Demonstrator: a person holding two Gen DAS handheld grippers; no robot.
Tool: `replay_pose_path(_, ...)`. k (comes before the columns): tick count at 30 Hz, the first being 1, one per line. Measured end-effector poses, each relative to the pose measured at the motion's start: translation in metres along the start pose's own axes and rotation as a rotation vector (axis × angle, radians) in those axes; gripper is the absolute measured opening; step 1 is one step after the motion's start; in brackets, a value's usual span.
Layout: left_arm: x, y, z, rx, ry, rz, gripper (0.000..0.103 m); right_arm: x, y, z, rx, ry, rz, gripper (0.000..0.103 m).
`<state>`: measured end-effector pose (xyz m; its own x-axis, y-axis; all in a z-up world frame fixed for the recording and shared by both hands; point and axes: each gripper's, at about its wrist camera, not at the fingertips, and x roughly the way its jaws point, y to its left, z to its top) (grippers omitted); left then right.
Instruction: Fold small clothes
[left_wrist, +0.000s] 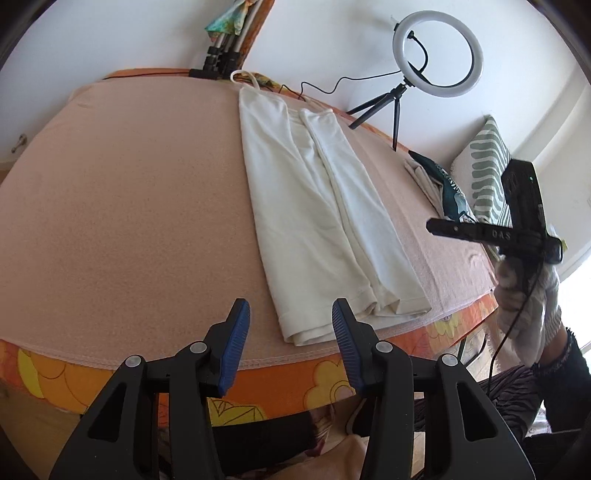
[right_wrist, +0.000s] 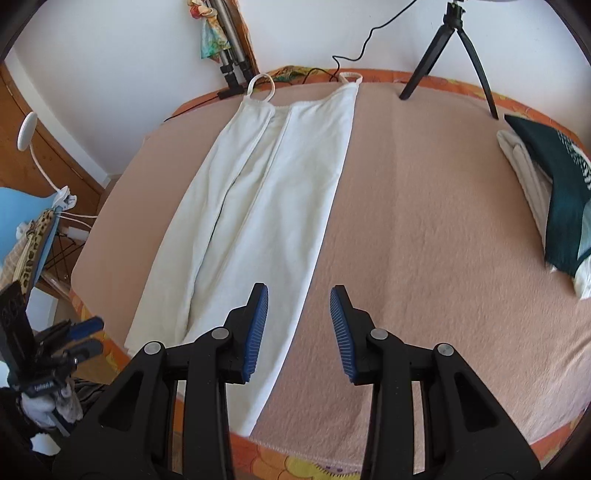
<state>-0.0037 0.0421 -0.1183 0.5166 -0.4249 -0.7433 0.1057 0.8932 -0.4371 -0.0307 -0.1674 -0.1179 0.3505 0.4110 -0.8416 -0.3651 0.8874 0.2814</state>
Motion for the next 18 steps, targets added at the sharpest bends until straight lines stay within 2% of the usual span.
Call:
replay_pose_path(4,0.015,0.012,-0.001,-0.076,0.072,-0.064,0.045,0.007,0.001,-0.040,0.053,0.059,0.092,0.037)
replay_pose_path(7,0.024,0.018,-0.005,-0.137,0.112,-0.119,0.045,0.017,0.004,-0.057,0.058,0.092,0.117,0.037)
replay_pose_path(9,0.026,0.021,-0.009,-0.177,0.122,-0.152,0.045,0.021,0.002,-0.064,0.066,0.107,0.130,0.037)
replay_pose_path(13,0.028,0.020,-0.005,-0.184,0.113,-0.175,0.041,0.018,0.002,-0.069,0.081,0.101,0.187,0.037)
replay_pose_path(15,0.031,0.020,-0.005,-0.190,0.125,-0.196,0.029,0.020,0.005,-0.070,0.073,0.110,0.210,0.037)
replay_pose_path(17,0.036,0.021,-0.007,-0.196,0.140,-0.208,0.011,0.022,0.008,-0.070,0.049,0.109,0.214,0.037)
replay_pose_path(18,0.038,0.021,-0.008,-0.189,0.136,-0.206,0.009,0.022,0.009,-0.069,0.042,0.112,0.217,0.032)
